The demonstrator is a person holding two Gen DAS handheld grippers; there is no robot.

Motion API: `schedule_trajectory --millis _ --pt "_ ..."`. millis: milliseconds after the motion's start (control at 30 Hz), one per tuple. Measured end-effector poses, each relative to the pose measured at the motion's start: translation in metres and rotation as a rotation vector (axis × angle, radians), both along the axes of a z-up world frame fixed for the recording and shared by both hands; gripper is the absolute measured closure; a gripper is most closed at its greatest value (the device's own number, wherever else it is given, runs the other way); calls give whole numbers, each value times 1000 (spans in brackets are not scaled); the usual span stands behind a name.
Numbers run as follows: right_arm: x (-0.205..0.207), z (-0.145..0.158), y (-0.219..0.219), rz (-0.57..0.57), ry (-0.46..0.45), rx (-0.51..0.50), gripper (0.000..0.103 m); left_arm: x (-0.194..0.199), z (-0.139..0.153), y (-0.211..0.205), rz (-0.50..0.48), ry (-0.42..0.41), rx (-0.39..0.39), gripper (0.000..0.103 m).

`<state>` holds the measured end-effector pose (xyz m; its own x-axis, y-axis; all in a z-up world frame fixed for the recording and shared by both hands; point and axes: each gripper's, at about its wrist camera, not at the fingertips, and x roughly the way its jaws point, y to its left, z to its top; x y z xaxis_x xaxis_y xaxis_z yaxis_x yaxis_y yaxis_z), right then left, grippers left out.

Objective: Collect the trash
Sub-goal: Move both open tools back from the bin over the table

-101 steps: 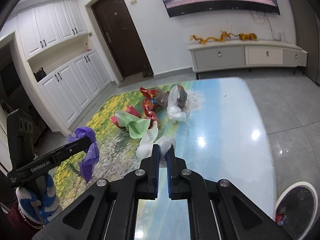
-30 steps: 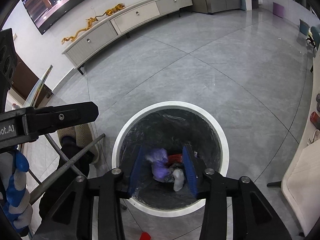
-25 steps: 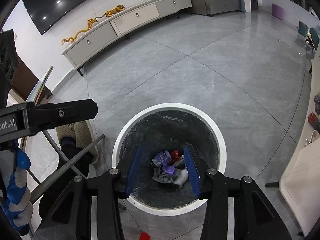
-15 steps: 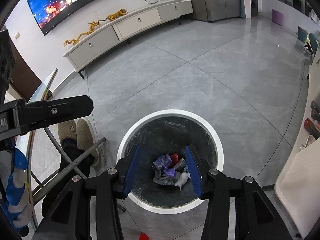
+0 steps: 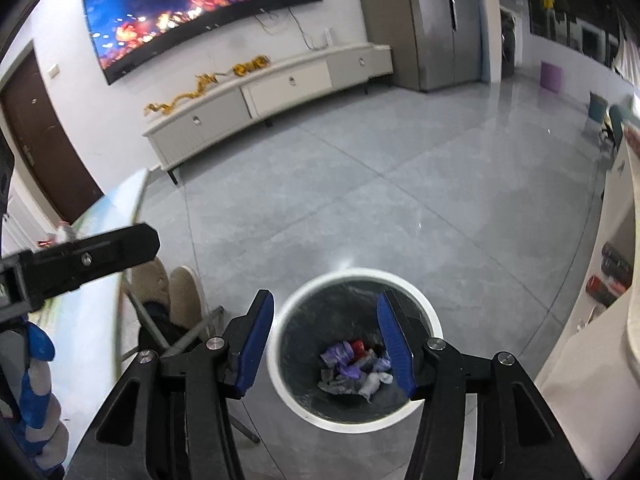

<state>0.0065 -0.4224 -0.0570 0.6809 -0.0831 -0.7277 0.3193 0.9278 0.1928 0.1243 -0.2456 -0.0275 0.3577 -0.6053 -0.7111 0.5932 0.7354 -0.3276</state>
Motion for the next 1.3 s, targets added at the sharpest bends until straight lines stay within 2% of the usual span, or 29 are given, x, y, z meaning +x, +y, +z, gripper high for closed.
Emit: schedule_trajectory --millis 133,367,567,733,1000,1300 --pt "-1 30 26 40 -60 -28 47 -7 22 50 88 -75 -6 33" --pt "-6 69 88 147 -155 -62 44 -24 44 142 287 -193 39 33" --pt "-13 84 146 250 -206 -74 44 -46 55 224 490 -276 87 33" --pt "-17 86 187 321 -231 -80 43 -65 62 273 609 -327 108 33" --pt "-23 89 239 406 -255 -98 39 -90 66 324 721 -393 135 33" --pt "-32 91 270 457 -261 -125 37 -104 66 339 761 -403 124 33"
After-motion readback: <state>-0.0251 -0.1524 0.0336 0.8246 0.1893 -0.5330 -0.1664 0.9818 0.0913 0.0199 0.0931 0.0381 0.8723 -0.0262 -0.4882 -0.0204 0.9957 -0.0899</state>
